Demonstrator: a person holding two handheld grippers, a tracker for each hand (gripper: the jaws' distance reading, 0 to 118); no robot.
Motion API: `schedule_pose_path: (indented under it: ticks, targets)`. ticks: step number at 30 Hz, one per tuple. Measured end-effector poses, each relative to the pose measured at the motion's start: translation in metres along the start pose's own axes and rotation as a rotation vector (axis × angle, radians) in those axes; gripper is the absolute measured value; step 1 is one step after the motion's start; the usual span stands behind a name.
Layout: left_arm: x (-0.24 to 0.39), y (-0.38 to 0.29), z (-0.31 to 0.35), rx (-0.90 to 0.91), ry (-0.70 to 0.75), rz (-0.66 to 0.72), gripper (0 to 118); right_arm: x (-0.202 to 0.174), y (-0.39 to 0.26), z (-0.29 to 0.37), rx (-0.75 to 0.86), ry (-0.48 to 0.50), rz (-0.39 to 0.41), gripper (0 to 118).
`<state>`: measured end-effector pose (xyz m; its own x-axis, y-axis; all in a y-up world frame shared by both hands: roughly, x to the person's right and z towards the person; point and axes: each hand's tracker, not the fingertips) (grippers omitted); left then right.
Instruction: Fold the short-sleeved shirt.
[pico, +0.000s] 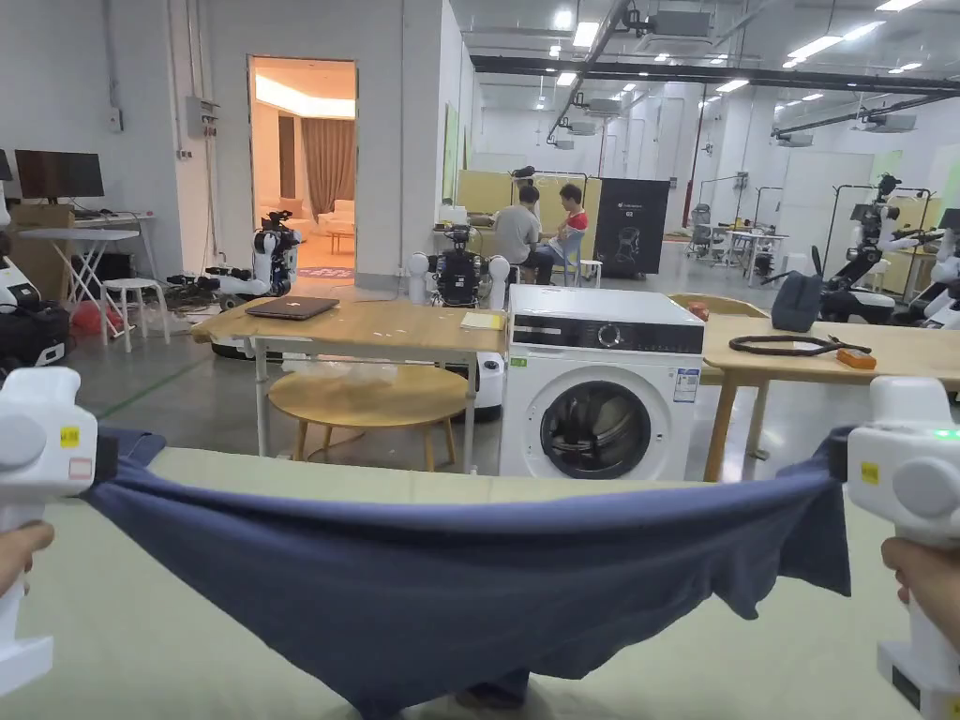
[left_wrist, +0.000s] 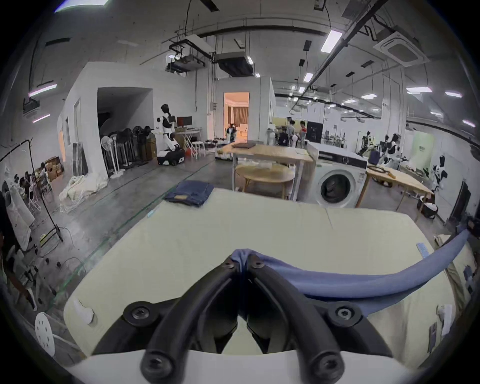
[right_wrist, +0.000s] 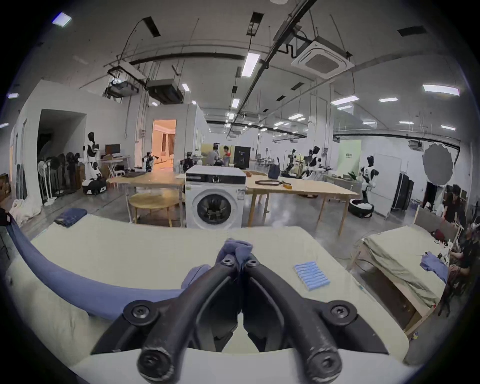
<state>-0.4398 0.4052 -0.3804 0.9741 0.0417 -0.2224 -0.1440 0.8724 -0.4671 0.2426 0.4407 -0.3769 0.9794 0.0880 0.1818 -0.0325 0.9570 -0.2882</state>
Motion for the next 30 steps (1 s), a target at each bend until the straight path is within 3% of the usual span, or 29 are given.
schedule_pose_path:
  ticks: [5,21,28,30]
  targets:
    - [-0.011,-0.068,-0.004,-0.056,-0.016,-0.005,0,0.000,-0.058,0.027,-0.064,-0.008,0.034,0]
    - [-0.044,-0.283,0.070,-0.218,-0.026,-0.004,0,0.005,-0.213,0.127,-0.235,-0.007,0.073,0]
    - [-0.042,-0.328,0.069,-0.297,-0.010,-0.028,0,0.000,-0.255,0.129,-0.302,-0.024,0.079,1]
    - [-0.044,-0.331,0.066,-0.298,-0.010,-0.027,6,0.002,-0.266,0.121,-0.309,-0.031,0.066,3]
